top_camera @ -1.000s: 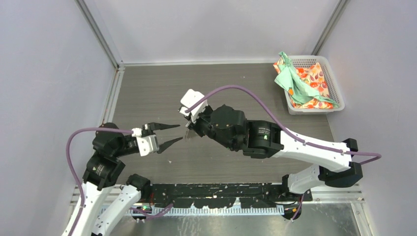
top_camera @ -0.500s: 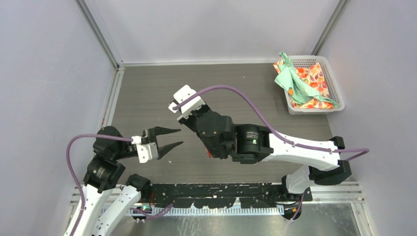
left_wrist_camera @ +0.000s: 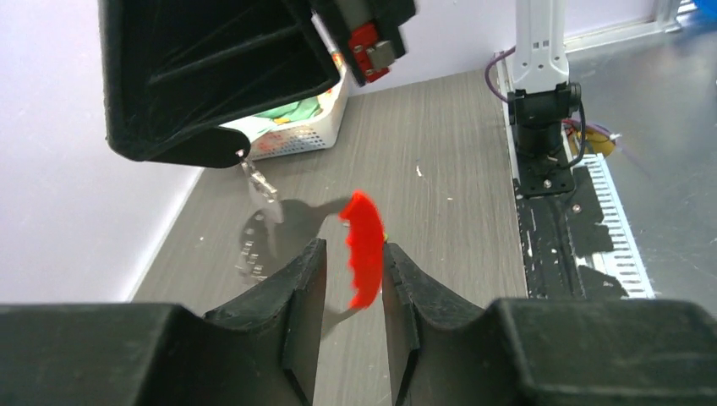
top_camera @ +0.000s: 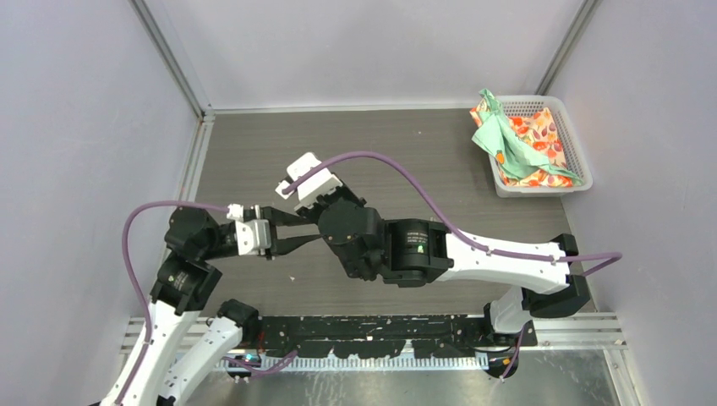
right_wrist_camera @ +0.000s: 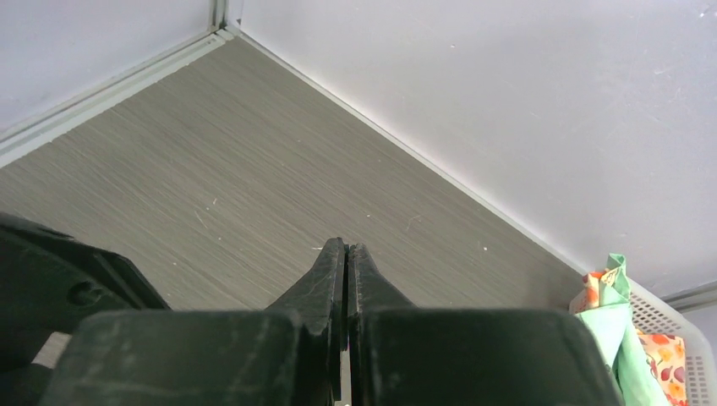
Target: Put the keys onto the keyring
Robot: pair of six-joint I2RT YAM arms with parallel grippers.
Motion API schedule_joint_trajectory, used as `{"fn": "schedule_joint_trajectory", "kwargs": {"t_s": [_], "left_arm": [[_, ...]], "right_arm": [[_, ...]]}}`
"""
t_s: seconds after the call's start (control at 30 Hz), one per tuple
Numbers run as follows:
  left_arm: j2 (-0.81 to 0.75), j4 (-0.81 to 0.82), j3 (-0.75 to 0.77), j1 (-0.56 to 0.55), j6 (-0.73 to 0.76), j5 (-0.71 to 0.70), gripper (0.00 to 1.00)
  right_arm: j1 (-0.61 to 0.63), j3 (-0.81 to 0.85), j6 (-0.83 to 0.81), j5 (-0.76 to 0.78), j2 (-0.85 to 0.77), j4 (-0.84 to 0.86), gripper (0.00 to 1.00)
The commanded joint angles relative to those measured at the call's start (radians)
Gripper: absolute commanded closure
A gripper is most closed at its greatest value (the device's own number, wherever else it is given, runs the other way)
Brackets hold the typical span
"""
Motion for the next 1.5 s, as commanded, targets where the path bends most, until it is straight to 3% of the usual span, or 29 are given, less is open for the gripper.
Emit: {"fn": "schedule_joint_trajectory", "kwargs": {"t_s": [0.0,0.17,0.33,0.4,0.5,0.6,0.67,0.87,1.0,1.17,1.47], "left_arm": [[0.049,0.113,0.039,-0.004,-0.151,0.009,0.69],[0.101,0.118,0.061,-0.004,-0.273,0.137,0.69],[0.095,0.092,0.056,-0.004,-0.253,0.197,0.67],[0.083,0.098,0.049,-0.004,-0.217,0.101,0.59],[0.075,0.119,0.042,-0.004,-0.193,-0.085,0.56],[0.066,0.112,0.034,-0.004,-0.177,-0.163,0.44],[0.053,0.096,0.026,-0.004,-0.146,-0.208,0.43],[0.033,0.029,0.007,-0.004,-0.105,-0.131,0.21],[0.053,0.022,0.012,-0.004,-0.134,-0.100,0.13],[0.075,0.041,0.032,-0.004,-0.187,-0.038,0.13],[0.071,0.091,0.045,-0.004,-0.225,-0.044,0.33]], "right_arm": [[0.005,0.080,0.052,0.029,-0.019,0.011,0.99],[0.010,0.107,0.066,0.053,0.004,-0.003,0.99],[0.019,0.117,0.056,0.081,0.020,-0.006,0.99],[0.024,0.117,0.054,0.085,0.025,-0.004,0.99],[0.030,0.121,0.048,0.086,0.032,-0.003,0.99],[0.036,0.134,0.032,0.096,0.045,0.000,0.99],[0.037,0.137,0.025,0.100,0.049,0.004,0.99],[0.043,0.142,0.019,0.089,0.054,0.013,0.99],[0.050,0.142,0.023,0.059,0.056,0.009,0.99],[0.056,0.141,0.044,0.039,0.046,-0.009,0.99],[0.064,0.140,0.042,0.038,0.054,-0.018,0.99]]}}
